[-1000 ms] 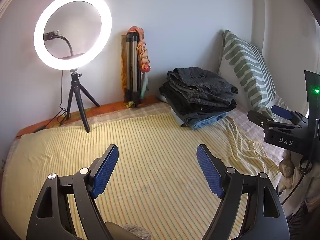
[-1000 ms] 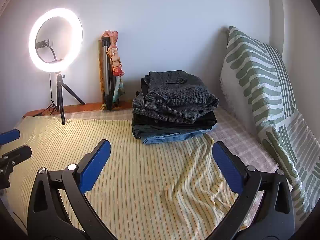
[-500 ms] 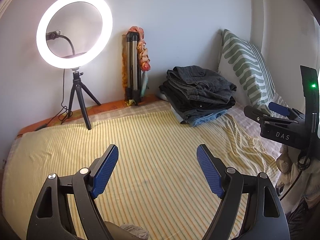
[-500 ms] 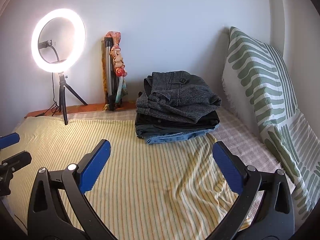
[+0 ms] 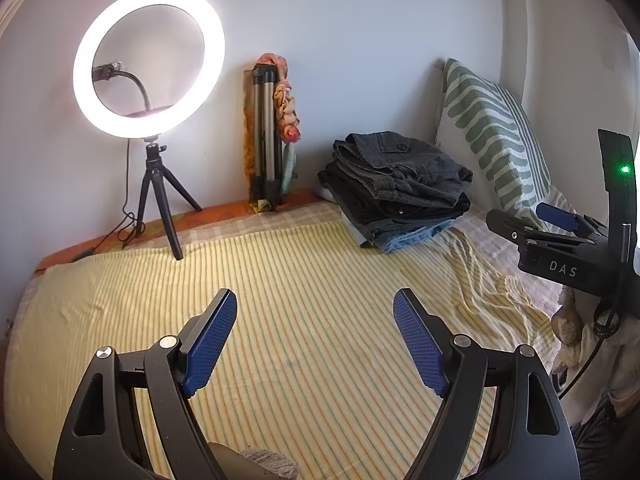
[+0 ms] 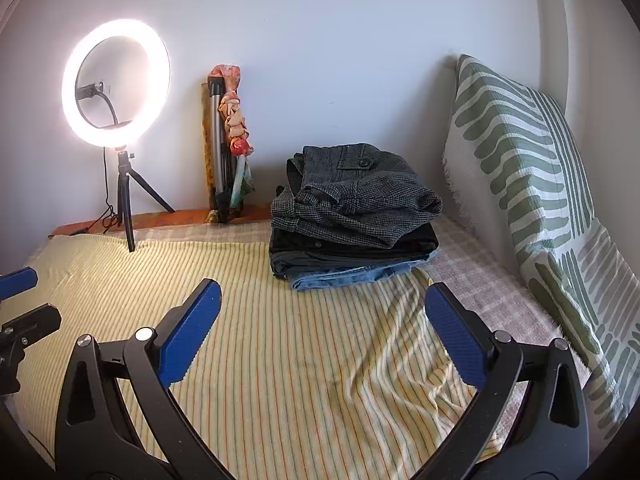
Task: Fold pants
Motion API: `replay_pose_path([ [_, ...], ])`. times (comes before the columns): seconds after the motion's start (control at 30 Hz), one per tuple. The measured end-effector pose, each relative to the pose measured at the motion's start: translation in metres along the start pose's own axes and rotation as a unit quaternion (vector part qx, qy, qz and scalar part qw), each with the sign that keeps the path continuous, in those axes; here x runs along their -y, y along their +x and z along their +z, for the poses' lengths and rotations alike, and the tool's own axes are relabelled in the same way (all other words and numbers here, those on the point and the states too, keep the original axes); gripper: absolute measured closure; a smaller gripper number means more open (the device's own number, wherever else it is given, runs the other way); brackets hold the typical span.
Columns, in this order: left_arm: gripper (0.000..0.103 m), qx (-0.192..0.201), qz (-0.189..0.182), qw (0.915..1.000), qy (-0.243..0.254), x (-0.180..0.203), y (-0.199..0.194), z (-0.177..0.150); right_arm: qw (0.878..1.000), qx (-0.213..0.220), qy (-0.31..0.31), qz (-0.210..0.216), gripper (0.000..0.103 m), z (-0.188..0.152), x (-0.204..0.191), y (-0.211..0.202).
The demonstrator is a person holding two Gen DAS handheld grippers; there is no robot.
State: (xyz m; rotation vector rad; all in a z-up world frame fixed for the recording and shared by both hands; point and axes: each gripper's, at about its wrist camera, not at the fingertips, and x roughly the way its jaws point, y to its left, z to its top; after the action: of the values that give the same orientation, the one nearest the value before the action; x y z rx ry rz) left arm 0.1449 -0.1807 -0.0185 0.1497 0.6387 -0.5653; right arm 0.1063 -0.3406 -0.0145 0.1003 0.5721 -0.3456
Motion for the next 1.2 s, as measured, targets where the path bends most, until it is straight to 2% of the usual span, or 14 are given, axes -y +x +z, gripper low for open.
replay_pose_path([
  [1.2, 0.022, 0.004, -0.004, 1.0000, 0.003, 0.0051, -0.0033, 0.0009, 1.000, -0.001, 0.002, 0.000, 0.000, -0.0021, -0.0006, 0.0001],
])
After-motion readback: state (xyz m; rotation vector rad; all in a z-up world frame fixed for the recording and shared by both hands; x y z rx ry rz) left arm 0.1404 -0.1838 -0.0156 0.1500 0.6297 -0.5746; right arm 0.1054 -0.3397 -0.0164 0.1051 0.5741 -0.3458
